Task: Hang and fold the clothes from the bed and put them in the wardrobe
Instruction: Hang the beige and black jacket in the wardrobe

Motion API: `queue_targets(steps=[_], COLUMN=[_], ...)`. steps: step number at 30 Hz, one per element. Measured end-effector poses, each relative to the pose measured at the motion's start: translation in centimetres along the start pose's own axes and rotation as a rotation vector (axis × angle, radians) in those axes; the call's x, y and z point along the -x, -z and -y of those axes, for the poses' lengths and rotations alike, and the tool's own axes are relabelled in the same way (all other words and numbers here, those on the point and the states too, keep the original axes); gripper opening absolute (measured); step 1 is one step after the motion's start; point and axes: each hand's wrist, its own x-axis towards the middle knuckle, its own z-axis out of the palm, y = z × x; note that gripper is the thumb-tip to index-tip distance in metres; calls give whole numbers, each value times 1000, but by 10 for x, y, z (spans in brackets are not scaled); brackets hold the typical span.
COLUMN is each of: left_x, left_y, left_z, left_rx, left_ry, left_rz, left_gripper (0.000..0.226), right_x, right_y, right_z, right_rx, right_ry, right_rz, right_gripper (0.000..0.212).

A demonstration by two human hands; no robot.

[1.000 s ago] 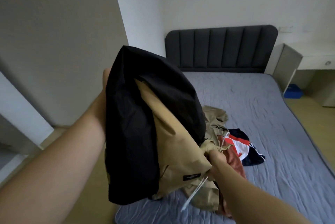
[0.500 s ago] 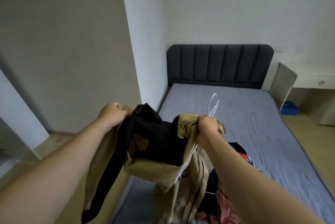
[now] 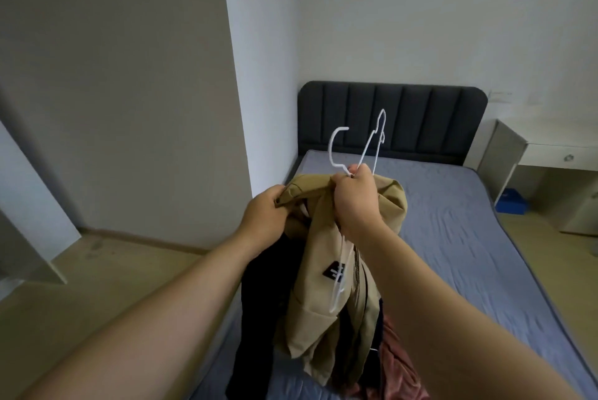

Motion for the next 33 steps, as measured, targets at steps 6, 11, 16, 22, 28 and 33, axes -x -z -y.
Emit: queue_targets(steps=[6, 11, 16, 22, 28, 33], left_x=[-21, -30, -31, -31, -33, -32], left_y=[0, 7, 7, 0, 9, 7], left_z=[-18, -24, -26, -32, -34, -18], left_rx=[396, 719, 837, 809, 743, 482], left_ry=[154, 403, 456, 555, 551, 383], left_rz=[66, 124, 168, 304, 355, 28], left_gripper=[23, 33, 30, 25, 19, 31], right_x=[-4, -14, -12, 6, 4, -6], right_y=[19, 33, 39, 24, 9, -9], right_z=[0, 12, 4, -38, -64, -60], right_rx=[417, 448, 348, 585, 441, 389], right_ry=[370, 373, 126, 253, 239, 173], right_rz=[-35, 50, 332, 410, 328, 232], right_gripper=[24, 24, 22, 63, 36, 18])
